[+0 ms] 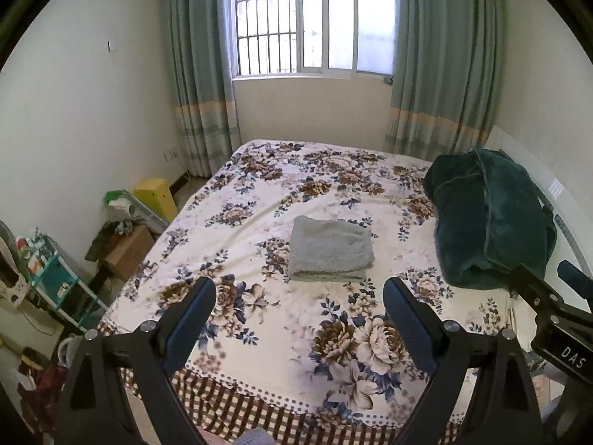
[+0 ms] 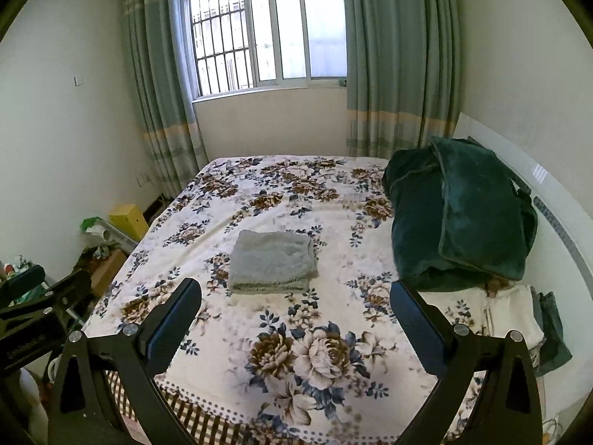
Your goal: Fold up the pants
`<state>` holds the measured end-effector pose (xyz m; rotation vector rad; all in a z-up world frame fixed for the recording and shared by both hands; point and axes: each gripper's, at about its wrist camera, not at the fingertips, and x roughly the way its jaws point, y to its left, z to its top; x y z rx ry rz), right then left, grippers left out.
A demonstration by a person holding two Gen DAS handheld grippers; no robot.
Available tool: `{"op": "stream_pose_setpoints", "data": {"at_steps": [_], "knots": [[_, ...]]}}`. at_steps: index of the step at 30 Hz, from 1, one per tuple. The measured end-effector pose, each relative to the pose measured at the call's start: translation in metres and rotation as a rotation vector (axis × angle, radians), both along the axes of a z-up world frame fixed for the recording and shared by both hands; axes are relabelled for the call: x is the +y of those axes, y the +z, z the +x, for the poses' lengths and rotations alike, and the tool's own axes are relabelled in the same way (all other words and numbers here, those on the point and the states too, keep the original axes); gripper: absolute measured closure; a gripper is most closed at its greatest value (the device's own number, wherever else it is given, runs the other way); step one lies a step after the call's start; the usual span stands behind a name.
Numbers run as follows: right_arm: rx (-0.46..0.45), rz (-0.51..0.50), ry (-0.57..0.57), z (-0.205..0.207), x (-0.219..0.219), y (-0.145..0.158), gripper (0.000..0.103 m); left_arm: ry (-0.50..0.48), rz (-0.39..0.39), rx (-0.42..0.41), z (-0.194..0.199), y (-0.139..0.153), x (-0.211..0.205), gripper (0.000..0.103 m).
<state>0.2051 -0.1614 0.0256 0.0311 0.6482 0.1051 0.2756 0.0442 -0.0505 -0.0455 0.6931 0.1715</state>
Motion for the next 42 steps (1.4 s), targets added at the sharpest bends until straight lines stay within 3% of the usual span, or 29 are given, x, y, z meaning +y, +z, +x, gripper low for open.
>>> {"op": "stream_pose_setpoints", "data": {"at_steps": [3,11,42], "knots": [[-0.015,0.011,-0.008,-0.014,-0.001,0.015,0.000,0.001,0.002,-0.014,-0.006,0.009,0.002,0.000],[-0.039,0.001,-0.011,-0.031,0.007,0.030,0.000,0.002,0.011,-0.046,-0.022,0.020,0.009,0.000],[-0.043,0.020,0.025,-0.053,0.011,0.039,0.000,-0.006,0.004,-0.053,-0.048,0.029,0.010,0.000]]}}
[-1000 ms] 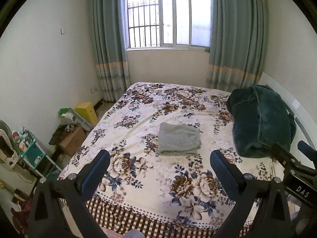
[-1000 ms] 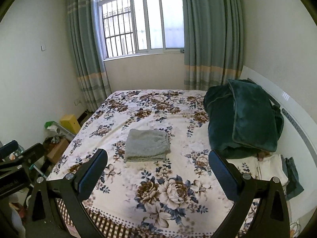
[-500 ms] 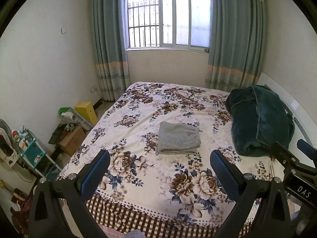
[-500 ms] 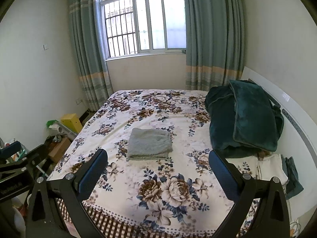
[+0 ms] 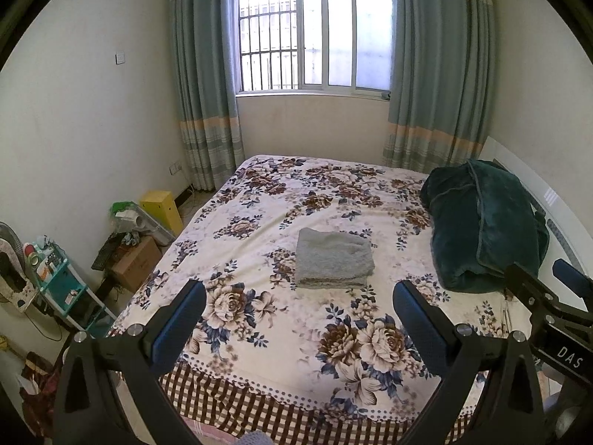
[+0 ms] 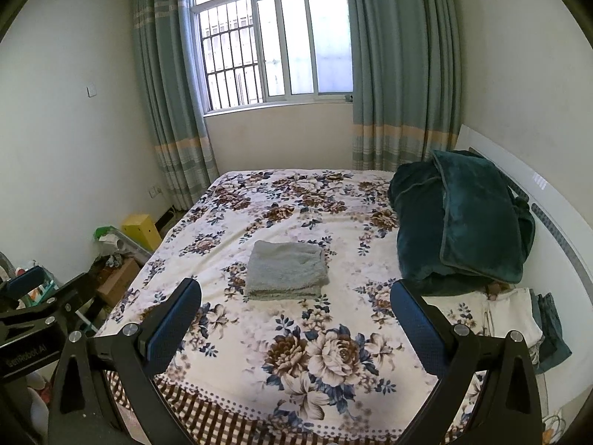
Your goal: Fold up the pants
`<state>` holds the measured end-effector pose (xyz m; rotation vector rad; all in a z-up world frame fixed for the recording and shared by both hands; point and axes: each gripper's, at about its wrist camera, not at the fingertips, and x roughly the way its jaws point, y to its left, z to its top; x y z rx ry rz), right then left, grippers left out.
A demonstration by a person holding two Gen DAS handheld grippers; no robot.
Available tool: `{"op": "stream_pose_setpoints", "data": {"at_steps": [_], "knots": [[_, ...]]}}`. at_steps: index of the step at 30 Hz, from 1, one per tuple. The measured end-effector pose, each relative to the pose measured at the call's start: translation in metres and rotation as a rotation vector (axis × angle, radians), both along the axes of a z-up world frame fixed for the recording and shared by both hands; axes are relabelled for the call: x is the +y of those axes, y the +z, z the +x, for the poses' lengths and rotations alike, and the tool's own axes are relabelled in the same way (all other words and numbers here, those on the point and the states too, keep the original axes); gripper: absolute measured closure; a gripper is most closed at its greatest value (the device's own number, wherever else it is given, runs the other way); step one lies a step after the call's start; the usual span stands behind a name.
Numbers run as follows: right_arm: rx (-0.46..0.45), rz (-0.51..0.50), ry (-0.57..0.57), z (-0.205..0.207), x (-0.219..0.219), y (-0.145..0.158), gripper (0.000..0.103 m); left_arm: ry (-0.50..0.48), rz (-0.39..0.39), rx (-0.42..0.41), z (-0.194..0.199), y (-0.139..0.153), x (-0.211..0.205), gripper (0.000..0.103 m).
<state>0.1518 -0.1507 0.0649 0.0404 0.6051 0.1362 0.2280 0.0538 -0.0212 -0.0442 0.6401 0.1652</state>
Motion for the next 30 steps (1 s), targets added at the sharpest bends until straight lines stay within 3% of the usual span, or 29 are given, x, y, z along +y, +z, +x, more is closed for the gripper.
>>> {"op": "stream_pose_setpoints", "data": {"at_steps": [30], "knots": [[0.016,0.007,0.001,-0.0038,0.0001,0.0001,0.000,-0.002,0.012,0.000,0.0040,0.0046,-0.0053,0.000]]}}
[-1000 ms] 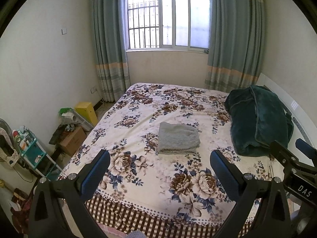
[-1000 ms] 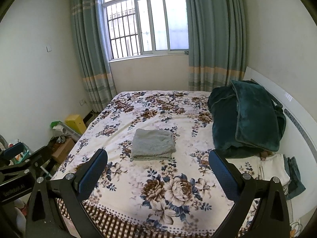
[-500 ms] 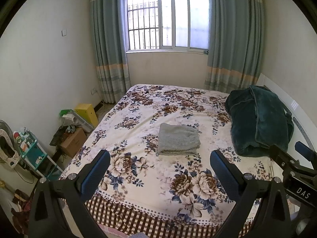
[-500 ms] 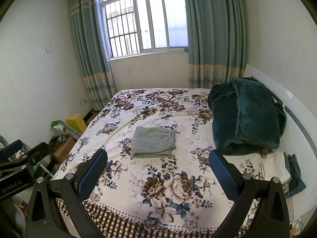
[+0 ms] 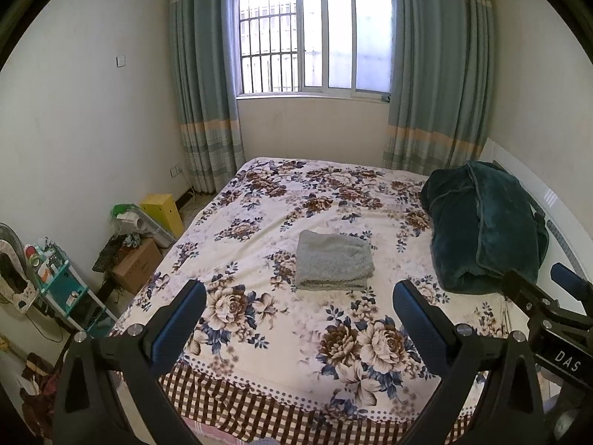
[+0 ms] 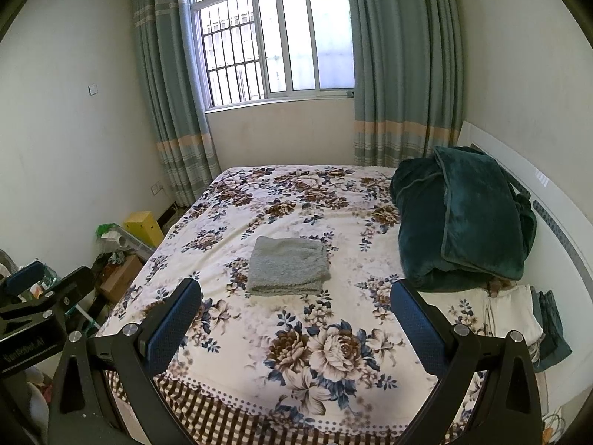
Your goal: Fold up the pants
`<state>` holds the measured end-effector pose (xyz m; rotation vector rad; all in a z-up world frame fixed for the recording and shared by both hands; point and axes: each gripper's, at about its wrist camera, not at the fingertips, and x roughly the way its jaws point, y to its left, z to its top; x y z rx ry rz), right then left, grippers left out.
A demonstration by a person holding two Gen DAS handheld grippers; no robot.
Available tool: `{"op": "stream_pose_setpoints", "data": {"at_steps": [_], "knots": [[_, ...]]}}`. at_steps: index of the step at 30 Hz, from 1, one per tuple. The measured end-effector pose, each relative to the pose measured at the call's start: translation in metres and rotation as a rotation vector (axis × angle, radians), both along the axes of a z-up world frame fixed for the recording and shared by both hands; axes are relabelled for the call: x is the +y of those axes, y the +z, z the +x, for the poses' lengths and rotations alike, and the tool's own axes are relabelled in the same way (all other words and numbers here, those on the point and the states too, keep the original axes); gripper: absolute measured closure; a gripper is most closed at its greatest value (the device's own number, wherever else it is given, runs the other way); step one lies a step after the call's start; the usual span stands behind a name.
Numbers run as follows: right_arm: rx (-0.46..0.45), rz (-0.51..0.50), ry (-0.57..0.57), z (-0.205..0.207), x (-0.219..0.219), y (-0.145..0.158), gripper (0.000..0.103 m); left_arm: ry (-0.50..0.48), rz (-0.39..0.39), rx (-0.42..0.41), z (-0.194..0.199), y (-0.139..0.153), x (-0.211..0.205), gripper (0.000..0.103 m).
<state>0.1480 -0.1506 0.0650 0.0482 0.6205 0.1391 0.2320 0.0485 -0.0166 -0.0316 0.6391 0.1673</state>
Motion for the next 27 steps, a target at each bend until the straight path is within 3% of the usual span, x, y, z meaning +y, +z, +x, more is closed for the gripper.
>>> {"op": "stream_pose_setpoints", "data": {"at_steps": [27], "knots": [[0.009,0.006,0.013,-0.0022,0.0043,-0.0035,0.000,0.006,-0.002,-0.007,-0.0022,0.0065,0.0001,0.000]]}}
